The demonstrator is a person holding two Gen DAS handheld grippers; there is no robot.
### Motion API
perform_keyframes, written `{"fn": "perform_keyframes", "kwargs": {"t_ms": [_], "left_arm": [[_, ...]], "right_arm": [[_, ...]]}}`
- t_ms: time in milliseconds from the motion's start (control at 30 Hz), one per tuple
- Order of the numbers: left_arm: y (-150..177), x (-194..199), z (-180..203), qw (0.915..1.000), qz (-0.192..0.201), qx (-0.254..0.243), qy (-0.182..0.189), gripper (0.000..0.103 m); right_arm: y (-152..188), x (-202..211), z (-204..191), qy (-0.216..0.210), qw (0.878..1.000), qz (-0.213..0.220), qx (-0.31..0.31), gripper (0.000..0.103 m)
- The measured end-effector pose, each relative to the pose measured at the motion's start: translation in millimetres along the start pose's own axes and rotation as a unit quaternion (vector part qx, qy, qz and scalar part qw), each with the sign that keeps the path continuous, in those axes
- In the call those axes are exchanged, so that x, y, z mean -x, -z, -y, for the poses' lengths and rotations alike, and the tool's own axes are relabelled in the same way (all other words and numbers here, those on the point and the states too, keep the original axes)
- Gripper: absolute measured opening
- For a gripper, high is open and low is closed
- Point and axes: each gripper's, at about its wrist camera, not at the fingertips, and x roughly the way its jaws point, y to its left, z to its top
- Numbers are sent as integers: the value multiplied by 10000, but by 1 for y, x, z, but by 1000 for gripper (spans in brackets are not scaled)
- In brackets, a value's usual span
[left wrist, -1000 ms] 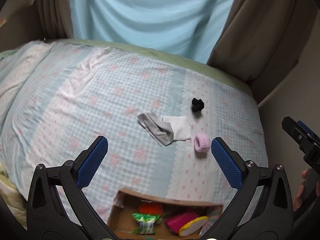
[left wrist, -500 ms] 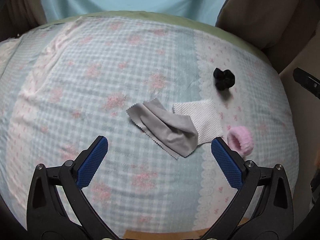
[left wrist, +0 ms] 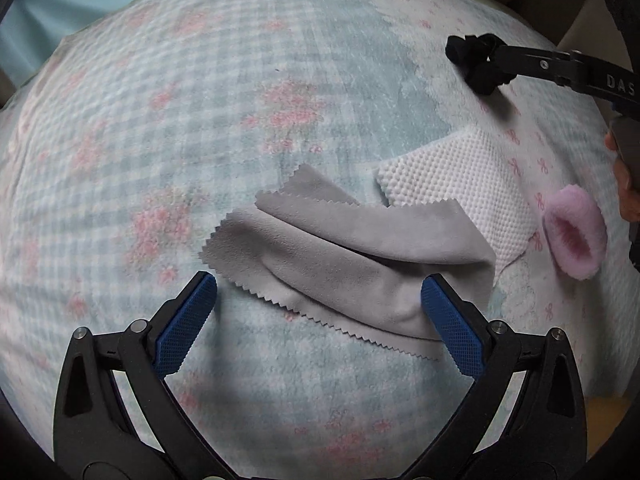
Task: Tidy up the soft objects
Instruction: 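Grasp the grey cloth with the left tool while the right tool grasps the black scrunchie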
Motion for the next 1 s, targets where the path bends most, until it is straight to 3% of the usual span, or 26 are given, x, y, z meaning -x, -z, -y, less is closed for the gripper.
{"fn": "perform_keyframes", "kwargs": {"t_ms": [133,167,233,400,467,500,600,733,1000], "left_arm": [[-1,-10,14,9984,107,-517,-179,98],[-1,-11,16,9978,167,-611,-183,97],[-1,-12,18,9970,217,-726,-148,93],[4,-3,36,9927,327,-1159,-47,51],[3,0,41,9919,309,-1235,-8,39],[2,0,43,9919,310,-1235,2,31],[1,3,39,9931,292,-1131,78,11],[-1,7,35,9936,286,-1088,47,10],[-5,40,36,9946,470,-925,40,9]], "right_arm": [[-1,-28,-1,79,9999,-85,83,101],[-2,-36,-1,105,9998,-123,109,97],[-3,-47,-1,142,9996,-191,153,80],[-5,-71,-1,169,9988,-367,272,54],[-6,-71,-2,235,9987,-293,330,44],[-7,-71,-3,240,9987,-281,341,34],[-10,-69,-3,328,9985,-270,352,25],[-12,-68,0,355,9986,-312,233,19],[-14,-46,3,385,9990,-207,127,18]]}}
